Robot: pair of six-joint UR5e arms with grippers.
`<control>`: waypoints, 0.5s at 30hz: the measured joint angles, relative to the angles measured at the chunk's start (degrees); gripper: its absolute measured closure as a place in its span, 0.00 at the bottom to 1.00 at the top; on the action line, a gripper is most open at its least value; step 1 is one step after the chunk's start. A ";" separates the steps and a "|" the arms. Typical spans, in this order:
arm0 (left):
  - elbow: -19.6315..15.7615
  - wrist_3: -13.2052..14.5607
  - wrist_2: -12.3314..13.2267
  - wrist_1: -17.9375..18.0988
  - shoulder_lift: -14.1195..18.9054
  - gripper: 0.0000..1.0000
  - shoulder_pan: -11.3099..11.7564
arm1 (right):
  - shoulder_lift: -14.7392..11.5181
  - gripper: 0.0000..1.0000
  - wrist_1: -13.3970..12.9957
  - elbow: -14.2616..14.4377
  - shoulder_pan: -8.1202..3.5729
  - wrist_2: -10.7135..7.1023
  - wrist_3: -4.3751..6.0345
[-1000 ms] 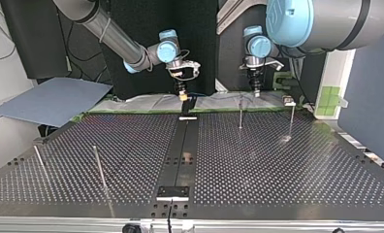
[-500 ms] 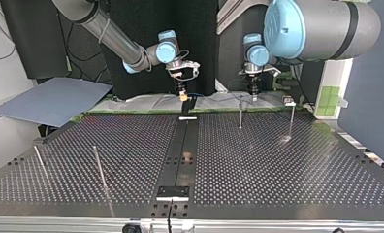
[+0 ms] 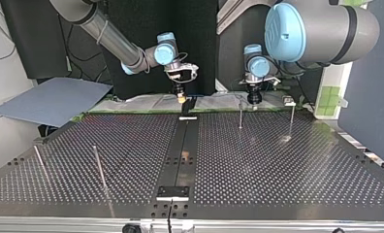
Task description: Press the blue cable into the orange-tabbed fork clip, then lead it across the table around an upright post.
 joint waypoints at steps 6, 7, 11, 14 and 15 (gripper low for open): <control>1.61 -0.99 0.45 -0.64 -0.01 1.00 0.71 | 0.04 1.00 0.12 -0.93 -0.80 -0.15 0.08; 1.69 -1.06 0.51 -0.66 -0.01 1.00 0.87 | 0.05 1.00 0.13 -1.15 -0.95 -0.17 0.13; 1.77 -1.37 0.70 -0.58 -0.01 1.00 1.36 | 0.08 1.00 0.43 -2.19 -1.65 -0.30 0.23; 1.83 -1.55 1.30 -0.54 0.00 1.00 1.73 | 0.13 1.00 0.76 -2.74 -2.12 -0.35 0.25; 1.89 -1.58 1.48 -0.57 0.01 1.00 1.84 | 0.14 1.00 0.84 -2.87 -2.27 -0.36 0.26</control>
